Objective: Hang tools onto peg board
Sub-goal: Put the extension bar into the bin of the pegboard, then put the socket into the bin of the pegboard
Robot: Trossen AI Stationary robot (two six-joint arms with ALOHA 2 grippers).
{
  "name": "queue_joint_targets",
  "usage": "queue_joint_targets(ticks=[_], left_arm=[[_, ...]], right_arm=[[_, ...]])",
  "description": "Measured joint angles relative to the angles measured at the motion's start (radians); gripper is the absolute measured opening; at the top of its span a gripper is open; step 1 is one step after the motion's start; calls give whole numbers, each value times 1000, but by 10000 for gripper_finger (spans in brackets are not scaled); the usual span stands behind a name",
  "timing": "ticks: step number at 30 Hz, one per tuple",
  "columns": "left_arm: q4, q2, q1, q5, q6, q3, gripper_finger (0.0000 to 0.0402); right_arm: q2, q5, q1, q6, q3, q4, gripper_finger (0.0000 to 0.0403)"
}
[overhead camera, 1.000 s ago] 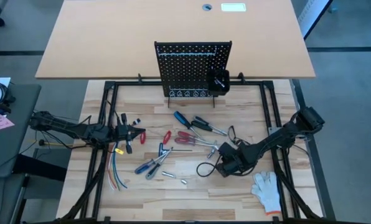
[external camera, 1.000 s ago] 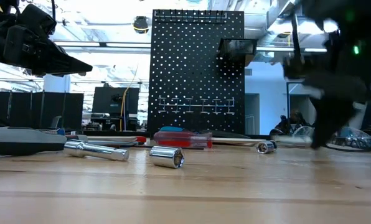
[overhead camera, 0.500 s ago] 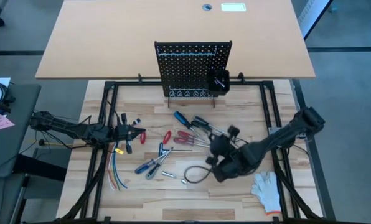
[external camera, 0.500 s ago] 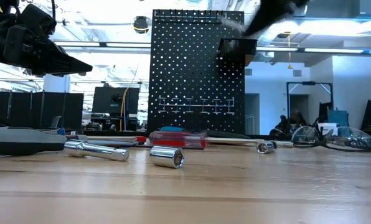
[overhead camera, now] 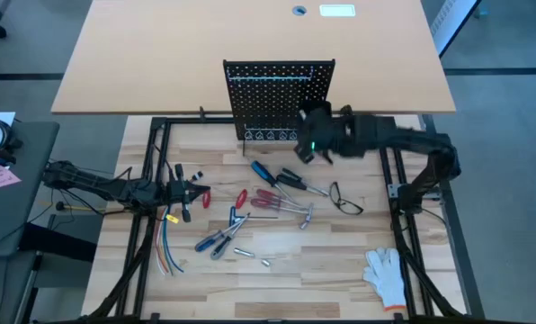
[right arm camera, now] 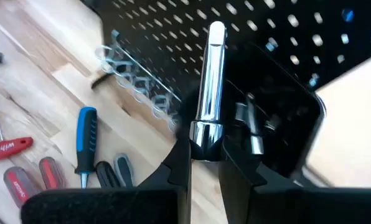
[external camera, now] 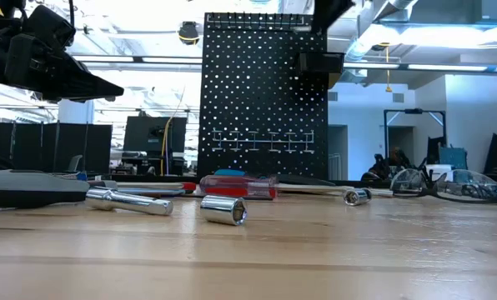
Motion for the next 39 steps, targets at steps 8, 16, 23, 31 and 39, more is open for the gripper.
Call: queue_joint_targets(ticks=[8, 16, 23, 31, 39], left_arm=[[0, 0, 0, 0, 0, 0, 0], [0, 0, 0, 0, 0, 0, 0], [0, 0, 0, 0, 0, 0, 0], [0, 0, 0, 0, 0, 0, 0], [0, 0, 0, 0, 0, 0, 0]], right_arm=[[0, -192, -176, -23, 10, -37, 53], [5, -293, -226, -49, 10, -46, 61], [8, -295, -226, -93, 10, -34, 95], [8, -288, -226, -131, 10, -31, 148], [-39, -224, -177, -222, 10, 61, 166]])
